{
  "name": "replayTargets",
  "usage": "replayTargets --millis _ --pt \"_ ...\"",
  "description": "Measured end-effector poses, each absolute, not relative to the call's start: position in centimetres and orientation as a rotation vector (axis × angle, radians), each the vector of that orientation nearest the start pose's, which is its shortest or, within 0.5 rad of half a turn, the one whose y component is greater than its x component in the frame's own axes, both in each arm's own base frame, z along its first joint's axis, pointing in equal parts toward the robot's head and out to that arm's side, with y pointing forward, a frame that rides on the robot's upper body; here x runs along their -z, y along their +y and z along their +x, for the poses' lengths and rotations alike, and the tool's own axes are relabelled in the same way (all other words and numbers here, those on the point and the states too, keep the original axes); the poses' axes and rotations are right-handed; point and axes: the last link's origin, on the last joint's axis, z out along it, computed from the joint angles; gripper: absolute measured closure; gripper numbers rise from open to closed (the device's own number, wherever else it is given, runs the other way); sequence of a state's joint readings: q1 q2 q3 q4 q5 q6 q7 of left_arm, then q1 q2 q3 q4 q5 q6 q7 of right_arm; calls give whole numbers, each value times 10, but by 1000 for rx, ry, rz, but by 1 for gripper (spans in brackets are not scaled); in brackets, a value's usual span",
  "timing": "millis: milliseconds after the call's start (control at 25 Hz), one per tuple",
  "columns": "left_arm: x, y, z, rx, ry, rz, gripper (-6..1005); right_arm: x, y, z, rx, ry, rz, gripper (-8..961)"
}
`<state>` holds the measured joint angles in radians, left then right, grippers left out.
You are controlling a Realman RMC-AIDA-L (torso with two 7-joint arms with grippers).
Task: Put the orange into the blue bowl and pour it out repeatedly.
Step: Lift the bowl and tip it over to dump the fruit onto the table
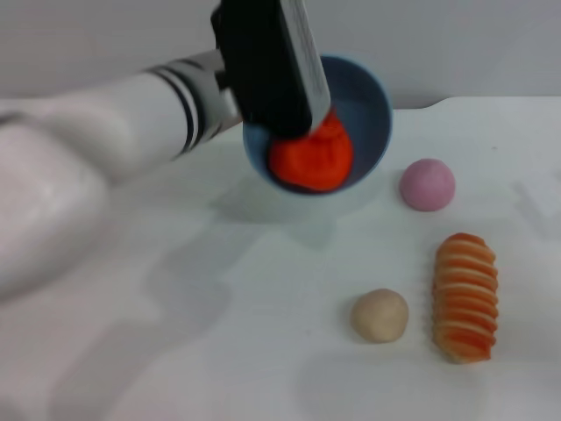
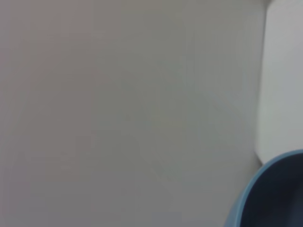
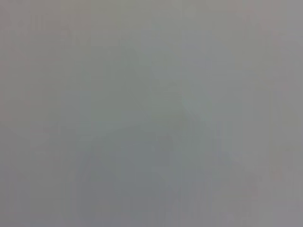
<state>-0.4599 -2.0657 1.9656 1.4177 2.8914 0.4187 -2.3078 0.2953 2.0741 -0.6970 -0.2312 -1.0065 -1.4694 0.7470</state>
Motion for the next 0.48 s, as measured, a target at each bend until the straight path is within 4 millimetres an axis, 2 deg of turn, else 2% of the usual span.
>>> replayTargets --millis 120,240,480 --pt "56 366 -93 -42 683 -2049 999 -37 284 344 -1066 614 -1666 184" --pt "61 349 -97 -44 891 -1898 999 -37 284 344 -1069 616 -1662 185" --pt "70 330 -108 -92 1080 -1741 1000 -36 287 341 -1079 614 -1665 186"
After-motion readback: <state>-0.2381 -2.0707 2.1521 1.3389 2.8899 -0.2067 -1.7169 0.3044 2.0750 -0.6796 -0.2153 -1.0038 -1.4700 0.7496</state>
